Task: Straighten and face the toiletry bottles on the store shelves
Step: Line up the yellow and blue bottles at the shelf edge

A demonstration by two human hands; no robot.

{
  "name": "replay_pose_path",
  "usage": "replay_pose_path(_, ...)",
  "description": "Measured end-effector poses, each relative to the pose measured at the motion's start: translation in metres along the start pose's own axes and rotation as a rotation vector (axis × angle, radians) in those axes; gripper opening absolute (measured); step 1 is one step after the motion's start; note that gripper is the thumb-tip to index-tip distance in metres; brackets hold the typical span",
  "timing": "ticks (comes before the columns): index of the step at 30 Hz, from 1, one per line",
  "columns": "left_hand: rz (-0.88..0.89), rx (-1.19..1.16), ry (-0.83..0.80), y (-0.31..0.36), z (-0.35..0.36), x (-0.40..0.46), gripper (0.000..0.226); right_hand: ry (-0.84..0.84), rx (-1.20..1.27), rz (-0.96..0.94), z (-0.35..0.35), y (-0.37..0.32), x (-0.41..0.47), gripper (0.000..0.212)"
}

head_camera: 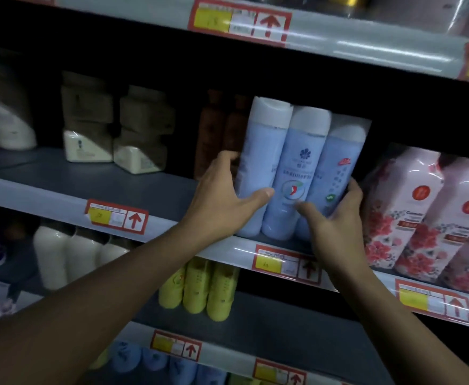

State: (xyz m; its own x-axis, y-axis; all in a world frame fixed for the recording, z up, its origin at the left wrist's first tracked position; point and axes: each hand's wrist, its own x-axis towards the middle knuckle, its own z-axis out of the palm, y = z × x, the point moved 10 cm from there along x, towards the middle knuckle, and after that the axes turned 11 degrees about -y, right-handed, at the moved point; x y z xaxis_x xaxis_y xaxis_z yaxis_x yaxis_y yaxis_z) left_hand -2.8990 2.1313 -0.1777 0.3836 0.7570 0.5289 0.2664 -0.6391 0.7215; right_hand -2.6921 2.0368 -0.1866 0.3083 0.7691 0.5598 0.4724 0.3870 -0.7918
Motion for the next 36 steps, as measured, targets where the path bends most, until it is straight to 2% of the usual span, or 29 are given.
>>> replay_pose_path(3, 0.034, -0.055, 0.048, -0.004, 0.000, 0.002, 0.067, 0.040, -0.002, -0.013, -0.005, 0.001, 0.000, 0.056)
replay_pose_path(7, 0.030, -0.084, 0.087, -0.007, -0.001, 0.004, 0.067, 0.115, -0.110, -0.057, -0.012, -0.002, -0.003, 0.038)
replay_pose_path(14, 0.101, -0.137, 0.201, -0.002, -0.011, -0.012, 0.063, 0.195, -0.256, -0.135, -0.017, -0.007, -0.017, 0.061)
replay_pose_path(17, 0.161, -0.111, 0.254, 0.010, -0.016, -0.028, 0.067, 0.197, -0.224, -0.207, -0.016, -0.011, -0.027, 0.067)
replay_pose_path(21, 0.218, -0.052, 0.296, 0.034, -0.025, -0.053, 0.068, 0.178, -0.145, -0.282, -0.017, -0.024, -0.046, 0.065)
replay_pose_path(27, 0.323, -0.074, 0.305, 0.070, -0.039, -0.080, 0.069, 0.221, -0.006, -0.347, -0.033, -0.056, -0.077, 0.049)
replay_pose_path(31, 0.318, -0.071, 0.262, 0.073, -0.038, -0.102, 0.072, 0.185, 0.057, -0.358, -0.041, -0.064, -0.102, 0.048)
replay_pose_path(36, 0.240, -0.102, 0.164, 0.046, -0.017, -0.144, 0.069, 0.130, 0.121, -0.285, -0.045, -0.040, -0.143, 0.047)
